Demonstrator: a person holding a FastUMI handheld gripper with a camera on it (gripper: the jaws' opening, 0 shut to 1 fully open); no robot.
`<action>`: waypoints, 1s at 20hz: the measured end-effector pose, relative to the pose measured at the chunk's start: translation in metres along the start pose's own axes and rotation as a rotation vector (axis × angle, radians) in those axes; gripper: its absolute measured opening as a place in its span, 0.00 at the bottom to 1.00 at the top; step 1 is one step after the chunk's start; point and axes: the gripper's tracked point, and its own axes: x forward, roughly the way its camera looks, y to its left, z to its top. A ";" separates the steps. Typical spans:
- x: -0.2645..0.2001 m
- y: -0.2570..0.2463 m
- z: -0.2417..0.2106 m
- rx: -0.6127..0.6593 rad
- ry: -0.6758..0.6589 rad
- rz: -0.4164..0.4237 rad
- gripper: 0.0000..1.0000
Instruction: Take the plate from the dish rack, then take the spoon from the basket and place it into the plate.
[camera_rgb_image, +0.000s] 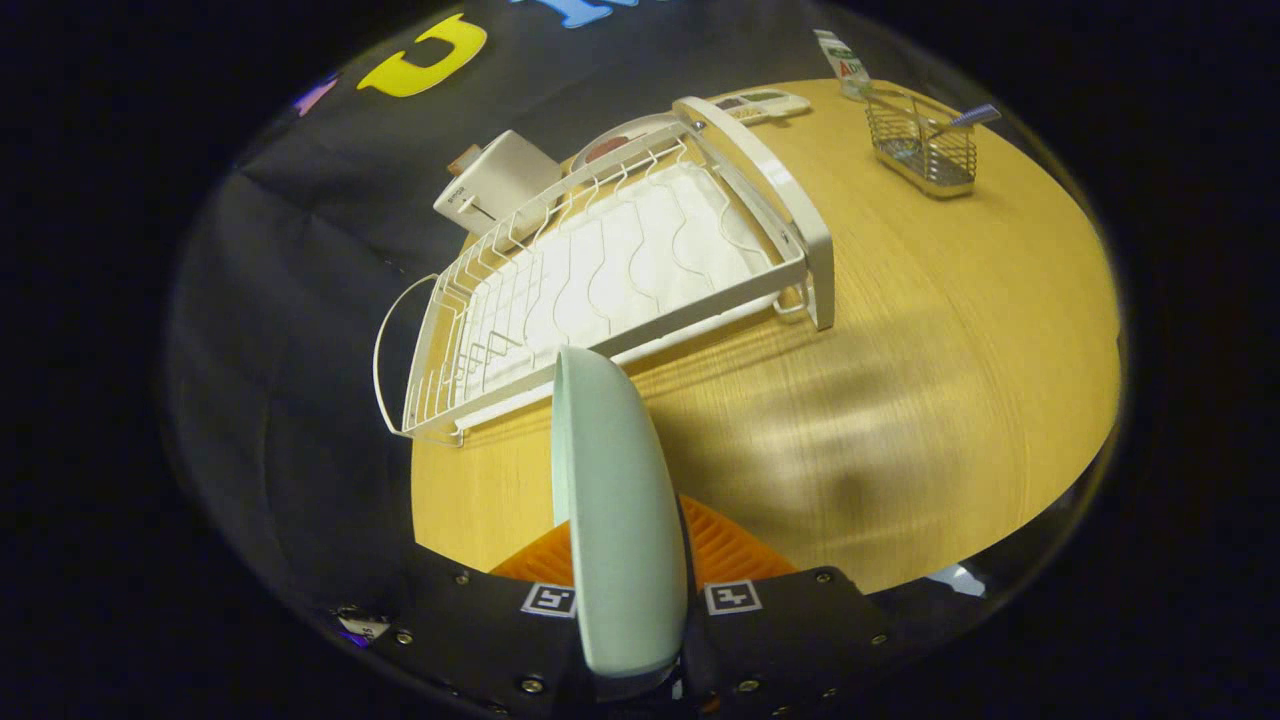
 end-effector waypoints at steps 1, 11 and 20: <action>0.003 -0.002 -0.004 0.017 0.017 0.032 0.30; 0.012 -0.041 0.000 0.093 -0.016 0.031 0.52; -0.035 -0.076 0.050 0.068 -0.229 -0.090 0.56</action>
